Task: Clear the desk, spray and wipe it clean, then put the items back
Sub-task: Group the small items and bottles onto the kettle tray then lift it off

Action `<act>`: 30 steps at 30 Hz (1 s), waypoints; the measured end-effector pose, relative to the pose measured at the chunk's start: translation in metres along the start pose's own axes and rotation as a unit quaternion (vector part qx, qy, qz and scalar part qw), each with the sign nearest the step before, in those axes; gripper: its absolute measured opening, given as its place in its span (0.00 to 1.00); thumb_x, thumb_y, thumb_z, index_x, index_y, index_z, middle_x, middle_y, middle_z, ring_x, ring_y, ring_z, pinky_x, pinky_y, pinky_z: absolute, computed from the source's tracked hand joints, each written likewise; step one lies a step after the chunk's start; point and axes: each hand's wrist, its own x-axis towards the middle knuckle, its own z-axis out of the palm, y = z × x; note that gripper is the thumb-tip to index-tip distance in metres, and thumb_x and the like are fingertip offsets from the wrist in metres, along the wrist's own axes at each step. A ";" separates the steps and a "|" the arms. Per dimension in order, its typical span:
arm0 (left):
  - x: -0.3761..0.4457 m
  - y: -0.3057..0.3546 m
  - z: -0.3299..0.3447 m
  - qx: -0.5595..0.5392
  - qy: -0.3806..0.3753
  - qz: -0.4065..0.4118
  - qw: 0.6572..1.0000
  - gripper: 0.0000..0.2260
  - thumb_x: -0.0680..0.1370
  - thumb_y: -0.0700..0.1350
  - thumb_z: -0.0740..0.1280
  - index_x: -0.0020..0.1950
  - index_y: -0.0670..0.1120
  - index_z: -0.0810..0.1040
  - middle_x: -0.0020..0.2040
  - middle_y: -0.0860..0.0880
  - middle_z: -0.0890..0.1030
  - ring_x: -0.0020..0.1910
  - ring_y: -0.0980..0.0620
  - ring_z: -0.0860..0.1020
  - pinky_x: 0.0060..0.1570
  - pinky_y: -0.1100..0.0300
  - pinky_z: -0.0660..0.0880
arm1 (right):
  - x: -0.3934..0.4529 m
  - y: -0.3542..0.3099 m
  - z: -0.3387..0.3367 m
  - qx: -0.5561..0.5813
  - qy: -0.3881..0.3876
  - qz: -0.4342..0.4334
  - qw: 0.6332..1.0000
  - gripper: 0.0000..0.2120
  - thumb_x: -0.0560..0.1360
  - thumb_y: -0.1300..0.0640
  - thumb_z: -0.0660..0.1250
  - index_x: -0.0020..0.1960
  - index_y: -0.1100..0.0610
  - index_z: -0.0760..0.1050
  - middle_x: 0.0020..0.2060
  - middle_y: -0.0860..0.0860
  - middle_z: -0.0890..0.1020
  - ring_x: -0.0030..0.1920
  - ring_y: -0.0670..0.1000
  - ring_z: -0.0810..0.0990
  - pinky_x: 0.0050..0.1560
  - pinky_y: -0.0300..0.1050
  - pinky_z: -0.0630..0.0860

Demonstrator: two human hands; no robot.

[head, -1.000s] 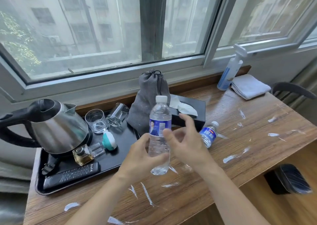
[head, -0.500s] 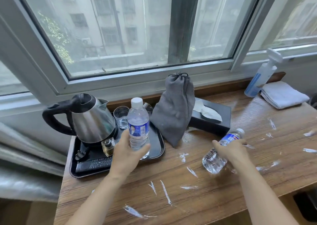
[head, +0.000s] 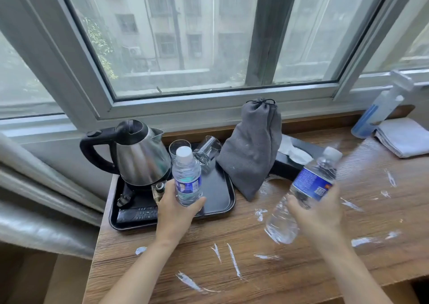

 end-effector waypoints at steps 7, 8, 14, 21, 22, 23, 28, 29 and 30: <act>-0.005 -0.006 0.007 0.042 0.034 0.030 0.998 0.25 0.65 0.47 0.85 0.53 0.53 0.74 0.50 0.56 0.78 0.50 0.51 0.80 0.52 0.46 0.80 | -0.009 -0.064 0.063 0.104 -0.106 -0.173 0.974 0.42 0.68 0.53 0.81 0.74 0.51 0.61 0.54 0.41 0.82 0.51 0.37 0.81 0.52 0.38 0.75; -0.005 -0.008 0.007 0.045 0.035 0.029 0.998 0.26 0.65 0.48 0.85 0.54 0.53 0.74 0.51 0.56 0.79 0.51 0.51 0.80 0.53 0.46 0.80 | -0.005 -0.068 0.077 0.110 -0.125 -0.195 0.967 0.41 0.69 0.53 0.81 0.74 0.50 0.61 0.56 0.41 0.81 0.54 0.38 0.81 0.54 0.37 0.76; -0.005 -0.015 0.007 0.083 0.015 0.034 0.996 0.28 0.67 0.52 0.84 0.61 0.50 0.73 0.55 0.56 0.77 0.58 0.54 0.74 0.60 0.52 0.75 | 0.017 -0.085 0.137 0.074 -0.205 -0.261 0.941 0.38 0.72 0.52 0.77 0.73 0.43 0.59 0.61 0.37 0.75 0.60 0.44 0.78 0.61 0.50 0.77; -0.001 -0.022 0.009 0.108 0.010 0.024 0.994 0.33 0.65 0.55 0.84 0.64 0.48 0.74 0.57 0.54 0.77 0.62 0.51 0.74 0.64 0.51 0.73 | 0.026 -0.081 0.160 0.059 -0.233 -0.267 0.933 0.31 0.74 0.51 0.75 0.71 0.42 0.61 0.60 0.37 0.75 0.60 0.45 0.78 0.59 0.46 0.76; -0.001 -0.022 0.009 0.112 0.007 0.027 0.993 0.33 0.65 0.55 0.84 0.64 0.48 0.74 0.57 0.54 0.76 0.62 0.50 0.74 0.65 0.52 0.73 | 0.027 -0.079 0.161 0.057 -0.234 -0.266 0.933 0.32 0.74 0.51 0.75 0.71 0.43 0.62 0.60 0.38 0.76 0.60 0.45 0.78 0.59 0.46 0.76; -0.001 -0.022 0.008 0.113 0.004 0.030 0.993 0.33 0.65 0.54 0.84 0.65 0.49 0.74 0.58 0.55 0.76 0.63 0.51 0.73 0.65 0.52 0.72 | 0.028 -0.078 0.163 0.054 -0.237 -0.265 0.933 0.32 0.74 0.51 0.75 0.72 0.44 0.62 0.61 0.39 0.77 0.60 0.45 0.78 0.60 0.46 0.76; -0.007 -0.021 -0.017 0.114 -0.035 0.028 0.992 0.41 0.64 0.55 0.84 0.72 0.55 0.69 0.65 0.61 0.72 0.68 0.59 0.68 0.72 0.58 0.66 | 0.030 -0.068 0.164 0.026 -0.250 -0.258 0.933 0.33 0.72 0.57 0.77 0.71 0.45 0.64 0.63 0.42 0.76 0.65 0.43 0.75 0.64 0.44 0.74; -0.010 -0.022 -0.027 0.115 -0.039 0.024 0.992 0.43 0.64 0.55 0.85 0.74 0.56 0.67 0.66 0.61 0.71 0.69 0.60 0.67 0.73 0.60 0.64 | 0.029 -0.062 0.162 0.016 -0.247 -0.259 0.934 0.33 0.72 0.58 0.77 0.71 0.44 0.65 0.63 0.41 0.75 0.66 0.43 0.74 0.65 0.44 0.73; -0.012 -0.025 -0.038 0.120 -0.037 0.023 0.992 0.45 0.64 0.56 0.85 0.75 0.55 0.67 0.68 0.61 0.71 0.70 0.61 0.67 0.73 0.60 0.63 | 0.028 -0.055 0.160 0.003 -0.237 -0.255 0.938 0.31 0.72 0.59 0.75 0.70 0.44 0.66 0.62 0.41 0.75 0.65 0.43 0.73 0.64 0.44 0.72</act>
